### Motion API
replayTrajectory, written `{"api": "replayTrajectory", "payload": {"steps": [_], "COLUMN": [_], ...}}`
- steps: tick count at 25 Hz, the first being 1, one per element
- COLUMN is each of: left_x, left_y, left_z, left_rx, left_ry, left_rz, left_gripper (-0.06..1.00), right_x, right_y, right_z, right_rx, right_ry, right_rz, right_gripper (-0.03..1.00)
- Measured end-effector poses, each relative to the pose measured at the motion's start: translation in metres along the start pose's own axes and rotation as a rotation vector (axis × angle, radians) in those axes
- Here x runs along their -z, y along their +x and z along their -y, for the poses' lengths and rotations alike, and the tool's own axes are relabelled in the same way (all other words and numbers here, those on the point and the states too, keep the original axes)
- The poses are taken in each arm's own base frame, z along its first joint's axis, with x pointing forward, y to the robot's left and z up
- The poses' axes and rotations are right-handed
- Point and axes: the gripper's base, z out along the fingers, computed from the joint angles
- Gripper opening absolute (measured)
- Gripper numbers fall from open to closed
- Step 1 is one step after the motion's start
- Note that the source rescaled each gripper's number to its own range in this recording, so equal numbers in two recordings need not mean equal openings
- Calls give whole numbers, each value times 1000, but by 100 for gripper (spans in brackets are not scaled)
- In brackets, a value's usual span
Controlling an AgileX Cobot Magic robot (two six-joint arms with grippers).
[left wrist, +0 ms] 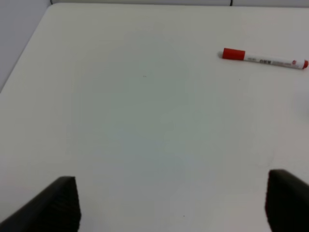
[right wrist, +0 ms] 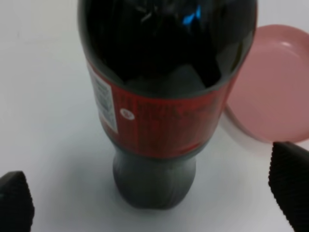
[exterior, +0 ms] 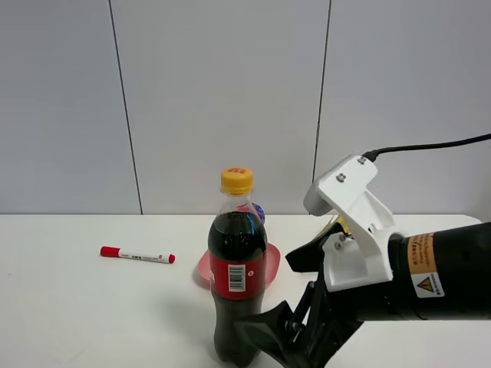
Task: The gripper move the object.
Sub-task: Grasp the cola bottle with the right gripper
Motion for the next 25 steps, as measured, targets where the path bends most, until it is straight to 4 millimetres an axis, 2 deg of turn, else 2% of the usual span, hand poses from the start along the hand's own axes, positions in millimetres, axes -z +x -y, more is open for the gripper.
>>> {"api": "replayTrajectory", "payload": {"steps": [5,12,25], "left_x": [0,0,0], "left_y": [0,0,0], "left_z": [0,0,0], "left_rx": [0,0,0], "left_ry": [0,0,0], "left_rz": [0,0,0], "left_gripper": [100,100,100], "right_x": [0,1,1], "right_y": [-3,-11,-18], "right_z": [5,6,6], "right_rx": [-87,-100,3], "right_ry": [53,63,73], "right_rz": [33,127,208], "right_gripper": [100,100,100]}}
